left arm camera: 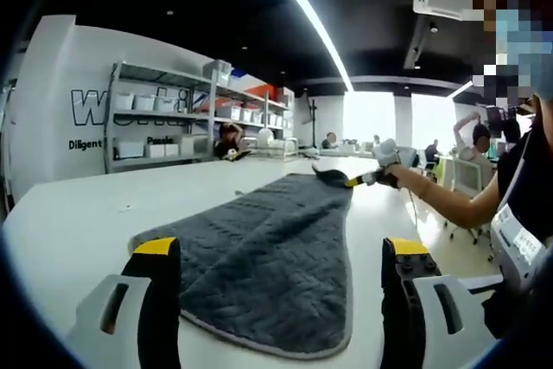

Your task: Open the folded towel by lifting each exposed corner and separating the folded layers until the towel lies flat within the target outline without major curled edges

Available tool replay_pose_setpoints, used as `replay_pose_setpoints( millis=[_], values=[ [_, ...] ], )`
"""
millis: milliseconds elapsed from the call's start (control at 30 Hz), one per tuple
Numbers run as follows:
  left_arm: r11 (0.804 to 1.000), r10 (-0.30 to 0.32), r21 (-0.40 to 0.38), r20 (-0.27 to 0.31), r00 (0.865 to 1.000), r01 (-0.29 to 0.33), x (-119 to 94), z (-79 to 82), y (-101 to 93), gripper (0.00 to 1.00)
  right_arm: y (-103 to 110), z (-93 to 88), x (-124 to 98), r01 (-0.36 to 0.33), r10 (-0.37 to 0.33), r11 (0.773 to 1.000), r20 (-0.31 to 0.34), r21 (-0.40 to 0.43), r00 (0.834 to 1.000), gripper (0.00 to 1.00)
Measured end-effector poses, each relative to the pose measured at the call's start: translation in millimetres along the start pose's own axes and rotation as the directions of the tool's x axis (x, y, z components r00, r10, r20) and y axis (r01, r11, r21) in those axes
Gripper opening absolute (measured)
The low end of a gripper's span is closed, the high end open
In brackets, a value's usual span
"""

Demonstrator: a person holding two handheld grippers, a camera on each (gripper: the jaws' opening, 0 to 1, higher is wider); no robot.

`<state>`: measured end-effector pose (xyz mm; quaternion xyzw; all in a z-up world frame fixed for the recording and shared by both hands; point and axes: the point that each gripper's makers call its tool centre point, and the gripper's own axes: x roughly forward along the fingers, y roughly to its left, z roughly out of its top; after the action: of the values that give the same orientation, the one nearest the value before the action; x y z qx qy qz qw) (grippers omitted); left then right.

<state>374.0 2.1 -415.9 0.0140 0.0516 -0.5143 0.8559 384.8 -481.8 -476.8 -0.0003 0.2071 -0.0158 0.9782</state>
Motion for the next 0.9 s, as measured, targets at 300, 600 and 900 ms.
replay_pose_setpoints(
  millis=[300, 600, 900],
  values=[
    [1.000, 0.000, -0.001, 0.000, 1.000, 0.000, -1, -0.2, -0.5, 0.95, 9, -9.3, -21, -0.022, 0.021, 0.999, -0.015, -0.034, 1.000, 0.00],
    [1.000, 0.000, 0.004, -0.002, 1.000, 0.000, -1, -0.4, -1.0, 0.95, 7, -28.4, -37, -0.020, 0.018, 0.999, -0.036, -0.038, 0.999, 0.00],
    [1.000, -0.001, 0.003, -0.012, 1.000, 0.001, -1, -2.6, -0.6, 0.95, 11, -37.6, -49, -0.014, 0.011, 0.998, -0.046, -0.055, 0.999, 0.00]
  ],
)
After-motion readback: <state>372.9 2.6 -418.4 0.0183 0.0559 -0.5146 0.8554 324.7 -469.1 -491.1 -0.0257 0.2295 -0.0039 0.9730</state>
